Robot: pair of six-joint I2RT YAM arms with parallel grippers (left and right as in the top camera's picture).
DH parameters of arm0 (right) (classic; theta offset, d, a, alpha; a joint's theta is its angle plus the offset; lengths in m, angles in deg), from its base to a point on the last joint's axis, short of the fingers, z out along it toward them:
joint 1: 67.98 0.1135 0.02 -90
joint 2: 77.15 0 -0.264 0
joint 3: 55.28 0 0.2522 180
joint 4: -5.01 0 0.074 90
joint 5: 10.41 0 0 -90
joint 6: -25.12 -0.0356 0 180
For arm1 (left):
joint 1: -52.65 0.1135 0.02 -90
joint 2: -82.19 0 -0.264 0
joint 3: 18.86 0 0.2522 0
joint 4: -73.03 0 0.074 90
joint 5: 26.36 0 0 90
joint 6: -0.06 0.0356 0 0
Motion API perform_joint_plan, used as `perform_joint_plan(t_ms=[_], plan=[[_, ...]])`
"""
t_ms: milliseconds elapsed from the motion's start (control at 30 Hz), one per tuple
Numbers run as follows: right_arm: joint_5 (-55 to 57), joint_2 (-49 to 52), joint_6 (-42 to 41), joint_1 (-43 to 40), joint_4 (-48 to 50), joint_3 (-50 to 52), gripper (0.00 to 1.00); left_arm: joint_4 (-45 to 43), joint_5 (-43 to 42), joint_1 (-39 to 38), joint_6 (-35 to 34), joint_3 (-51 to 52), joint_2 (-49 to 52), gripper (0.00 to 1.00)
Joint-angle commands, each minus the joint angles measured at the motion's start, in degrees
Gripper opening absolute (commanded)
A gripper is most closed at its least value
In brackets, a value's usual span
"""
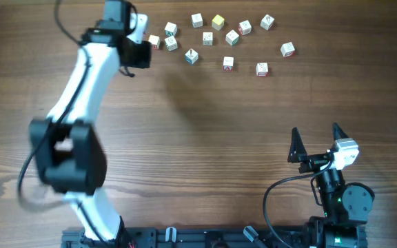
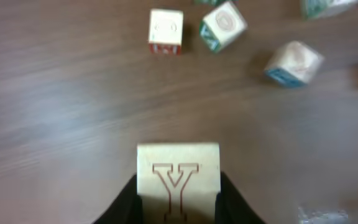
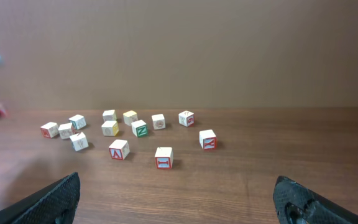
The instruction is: Form a horizontal line
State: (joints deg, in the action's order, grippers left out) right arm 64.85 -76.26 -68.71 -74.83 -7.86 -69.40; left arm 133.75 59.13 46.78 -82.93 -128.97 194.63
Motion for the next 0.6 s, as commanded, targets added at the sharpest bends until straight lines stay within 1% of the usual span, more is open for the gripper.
perform_joint_plan(t_ms=[0, 33, 67, 133, 233, 367, 433, 567], plan=[[0.61, -0.46, -0.66, -0.24, 0.28, 0.07, 1.0, 8.98, 0.37, 1.86, -0.13, -0.31, -10.47, 0.09], [0.61, -0.46, -0.68, -0.24, 0.28, 0.07, 1.0, 11.87, 0.31, 2.38, -0.33, -0.31, -12.28, 0.05], [0.61, -0.46, -0.66, -0.24, 0.28, 0.07, 1.0, 14.36, 0.31, 2.89, -1.84, -0.31, -13.79, 0.04], [0.61, -0.46, -0.66, -0.24, 0.28, 0.07, 1.0, 19.39, -0.31, 3.87, -4.31, -0.28, -16.57, 0.04], [0.61, -0.46, -0.66, -0.24, 0.28, 0.07, 1.0, 23.12, -0.33, 4.63, -4.24, 0.42, -19.67, 0.04], [0.61, -0.46, -0.66, -0.24, 0.28, 0.07, 1.0, 22.4, -0.42, 4.76, -4.37, 5.16, -23.56, 0.04], [0.61, -0.46, -0.66, -0.24, 0.28, 0.07, 1.0, 20.28, -0.55, 4.76, -4.44, 9.57, -25.68, 0.04], [0.61, -0.46, -0.66, -0.24, 0.28, 0.07, 1.0, 13.79, 0.31, 5.51, -4.02, 22.05, -29.29, 0.04]])
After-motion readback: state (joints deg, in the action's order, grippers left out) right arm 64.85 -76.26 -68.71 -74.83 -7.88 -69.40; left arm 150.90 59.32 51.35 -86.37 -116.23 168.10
